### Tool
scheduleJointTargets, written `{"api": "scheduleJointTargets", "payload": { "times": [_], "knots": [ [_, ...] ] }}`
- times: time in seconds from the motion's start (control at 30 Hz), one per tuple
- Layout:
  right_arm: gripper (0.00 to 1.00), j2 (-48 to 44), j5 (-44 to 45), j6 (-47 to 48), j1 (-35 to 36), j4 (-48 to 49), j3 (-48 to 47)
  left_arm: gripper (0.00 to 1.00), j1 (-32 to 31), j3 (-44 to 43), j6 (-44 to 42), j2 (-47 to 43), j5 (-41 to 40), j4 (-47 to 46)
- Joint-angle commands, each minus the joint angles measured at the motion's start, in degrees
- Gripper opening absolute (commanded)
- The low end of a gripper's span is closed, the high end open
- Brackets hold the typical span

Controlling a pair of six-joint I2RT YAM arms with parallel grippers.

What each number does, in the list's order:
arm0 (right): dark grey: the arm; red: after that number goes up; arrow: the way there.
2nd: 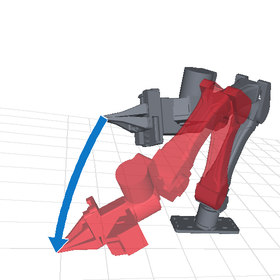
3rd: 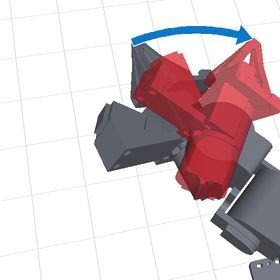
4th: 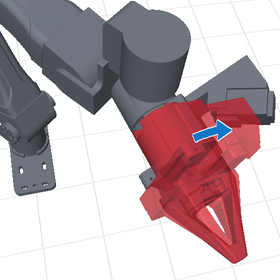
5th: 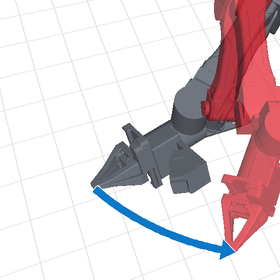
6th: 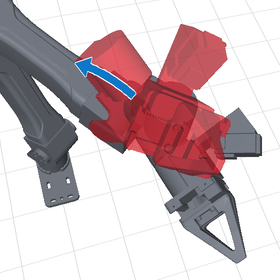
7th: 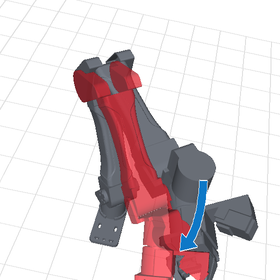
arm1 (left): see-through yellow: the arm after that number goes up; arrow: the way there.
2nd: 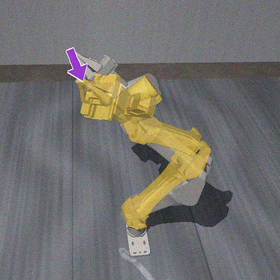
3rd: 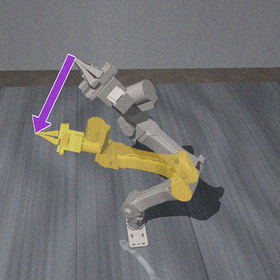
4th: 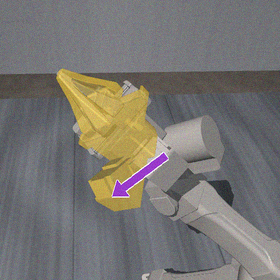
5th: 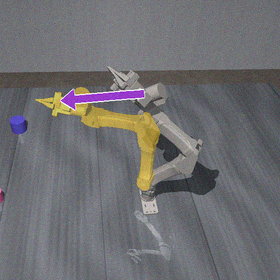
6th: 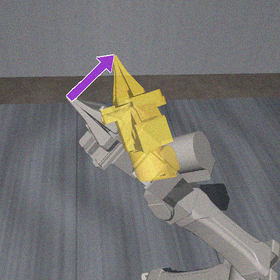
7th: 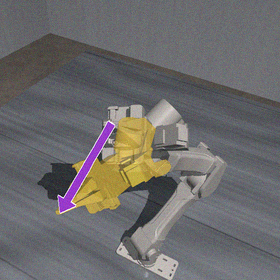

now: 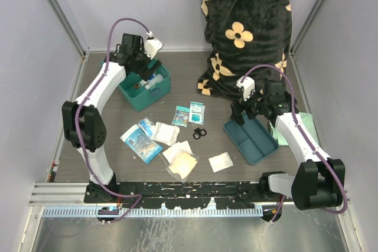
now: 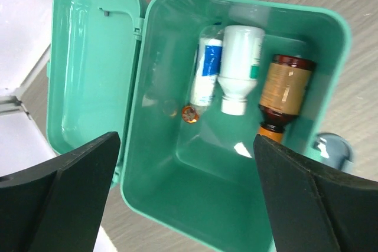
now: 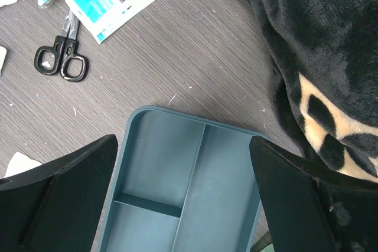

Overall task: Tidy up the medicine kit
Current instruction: Place the medical item at the medicine box, then pick up the medical item at the center of the board.

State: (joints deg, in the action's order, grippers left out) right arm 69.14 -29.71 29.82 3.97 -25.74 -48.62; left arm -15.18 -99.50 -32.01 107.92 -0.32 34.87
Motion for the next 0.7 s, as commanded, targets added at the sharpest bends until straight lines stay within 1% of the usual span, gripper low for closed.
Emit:
{"api": "scheduleJointTargets", "payload": {
  "times": [0.0, 0.17, 0.33, 0.4, 0.43, 0.57, 0.67],
  "knots": [
    [1.00, -0.58, -2.04, -0.55, -0.28, 1.20, -1.37, 0.99, 0.24, 2.98, 4.96, -8.94, 5.25, 1.61],
    [1.00, -0.63, -3.35, -1.03, -0.28, 1.38, -1.30, 0.98, 0.28, 10.71, 4.87, -17.84, 10.33, 3.74],
    [1.00, -0.79, -6.16, -1.17, -0.28, 1.30, -1.22, 0.98, 0.25, 18.81, 1.16, -28.01, 21.66, 9.75],
    [1.00, -0.91, -6.92, -1.13, -0.28, 1.26, -1.26, 0.98, 0.32, 21.90, -0.70, -31.08, 24.64, 12.03],
    [1.00, -0.95, -7.20, -1.17, -0.28, 1.22, -1.29, 0.98, 0.32, 23.45, -1.87, -32.51, 25.73, 14.64],
    [1.00, -1.17, -7.72, -1.39, -0.26, 1.53, -1.18, 1.00, 0.23, 29.12, -4.74, -37.32, 26.80, 19.87],
    [1.00, -1.20, -7.64, -1.67, -0.22, 1.75, -1.15, 0.93, 0.06, 32.31, -3.86, -38.55, 26.88, 19.82]
  ]
}}
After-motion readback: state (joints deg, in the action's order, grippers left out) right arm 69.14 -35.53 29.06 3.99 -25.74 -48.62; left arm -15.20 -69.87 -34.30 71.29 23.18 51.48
